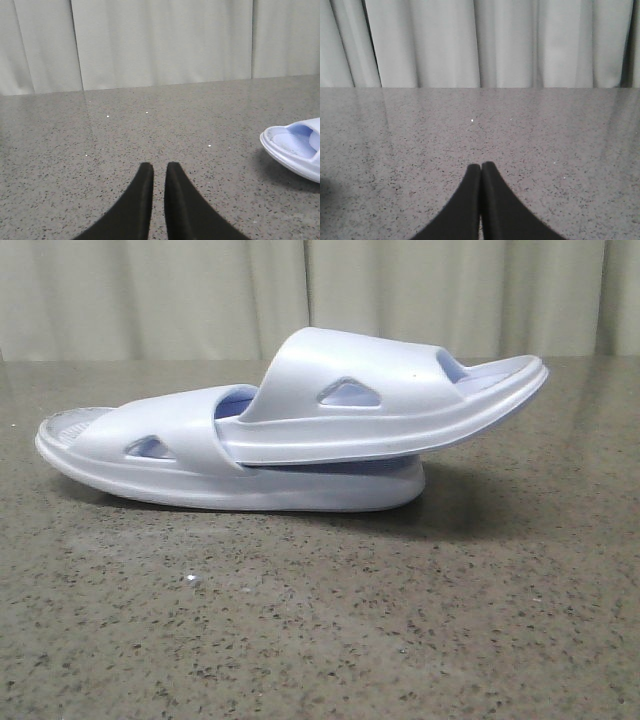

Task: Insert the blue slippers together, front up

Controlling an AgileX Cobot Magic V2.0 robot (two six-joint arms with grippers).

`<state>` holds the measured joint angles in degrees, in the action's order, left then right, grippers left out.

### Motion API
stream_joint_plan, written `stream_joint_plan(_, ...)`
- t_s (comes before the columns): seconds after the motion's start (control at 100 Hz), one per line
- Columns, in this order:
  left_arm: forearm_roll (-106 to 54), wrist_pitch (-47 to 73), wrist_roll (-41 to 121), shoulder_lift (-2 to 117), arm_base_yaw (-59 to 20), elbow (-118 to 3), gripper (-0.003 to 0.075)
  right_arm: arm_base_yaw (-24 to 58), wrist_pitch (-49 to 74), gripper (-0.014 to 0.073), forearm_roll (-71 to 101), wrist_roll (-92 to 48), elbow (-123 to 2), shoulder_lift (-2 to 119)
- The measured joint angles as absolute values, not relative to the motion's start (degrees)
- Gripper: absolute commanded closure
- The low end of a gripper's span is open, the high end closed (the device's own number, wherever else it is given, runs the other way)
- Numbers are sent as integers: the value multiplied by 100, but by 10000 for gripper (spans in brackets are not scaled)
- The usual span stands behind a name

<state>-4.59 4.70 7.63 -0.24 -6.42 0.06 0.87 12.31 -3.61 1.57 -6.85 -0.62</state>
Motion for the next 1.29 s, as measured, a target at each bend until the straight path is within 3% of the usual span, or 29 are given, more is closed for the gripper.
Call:
stream_joint_plan(0.38,-459,470,763,-24,-642,6,704,87,586,701,-332,144,60,-62)
stream_joint_plan(1.29,-459,470,763,-24,-642,6,704,87,334,701,-318,144,58,-62)
